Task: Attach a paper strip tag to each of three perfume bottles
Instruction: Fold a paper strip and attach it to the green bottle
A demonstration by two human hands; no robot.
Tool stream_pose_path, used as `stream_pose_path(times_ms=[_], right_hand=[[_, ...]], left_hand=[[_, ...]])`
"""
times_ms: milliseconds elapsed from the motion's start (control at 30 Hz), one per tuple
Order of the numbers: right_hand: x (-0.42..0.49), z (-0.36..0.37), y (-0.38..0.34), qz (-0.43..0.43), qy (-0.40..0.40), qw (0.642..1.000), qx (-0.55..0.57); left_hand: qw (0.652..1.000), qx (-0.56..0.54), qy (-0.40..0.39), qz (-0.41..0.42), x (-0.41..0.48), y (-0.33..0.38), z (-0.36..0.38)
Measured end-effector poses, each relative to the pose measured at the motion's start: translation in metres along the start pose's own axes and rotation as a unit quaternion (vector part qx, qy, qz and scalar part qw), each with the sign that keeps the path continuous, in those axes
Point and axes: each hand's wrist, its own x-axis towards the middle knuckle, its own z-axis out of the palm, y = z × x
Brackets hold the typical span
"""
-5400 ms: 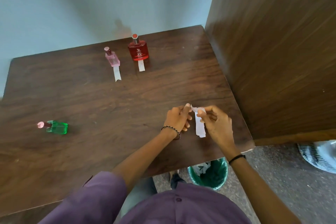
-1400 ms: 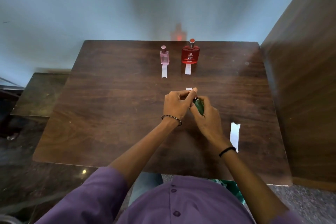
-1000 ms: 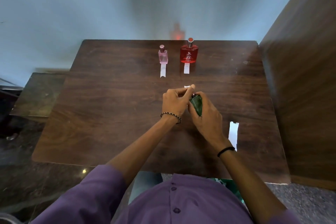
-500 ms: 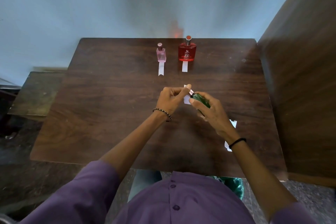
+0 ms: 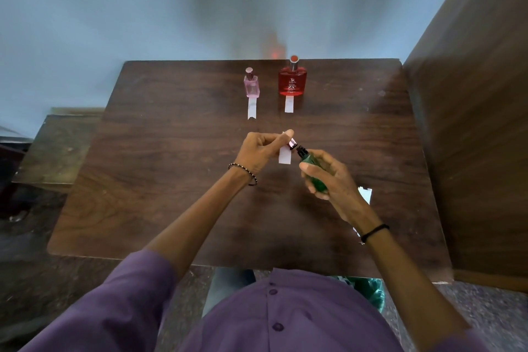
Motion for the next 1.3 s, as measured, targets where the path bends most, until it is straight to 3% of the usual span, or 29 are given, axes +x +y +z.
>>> stream_pose_path(times_ms=[233, 600, 867, 967, 1033, 1133, 1300], right_hand=[[0.001, 0.0, -0.004, -0.007, -0.056, 0.993, 0.107], [-0.002, 0.003, -0.01, -0.015, -0.014, 0.993, 0.113], [-0.002, 0.002, -0.016, 0.023, -0.095, 0.976, 0.194], [-0.005, 0.003, -0.018, 0.002, -0.053, 0.993, 0.108], [-0.006, 0.004, -0.02, -0.034, -0.01, 0.998, -0.047], [-0.006, 0.005, -0.018, -0.114, 0.051, 0.945, -0.302], [0.001, 0.008, -0.015, -0.193, 0.084, 0.892, -0.401]], left_hand=[[0.999, -0.046, 0.002, -0.014, -0.005, 0.004, 0.006], [0.998, -0.066, -0.009, -0.023, -0.009, 0.01, 0.013], [0.996, -0.077, 0.014, -0.042, -0.009, 0.013, 0.017], [0.994, -0.088, 0.032, -0.055, -0.01, 0.014, 0.018], [0.992, -0.103, 0.037, -0.059, -0.011, 0.016, 0.019], [0.986, -0.144, 0.041, -0.07, -0.014, 0.02, 0.021], [0.979, -0.177, 0.066, -0.077, -0.018, 0.02, 0.028]])
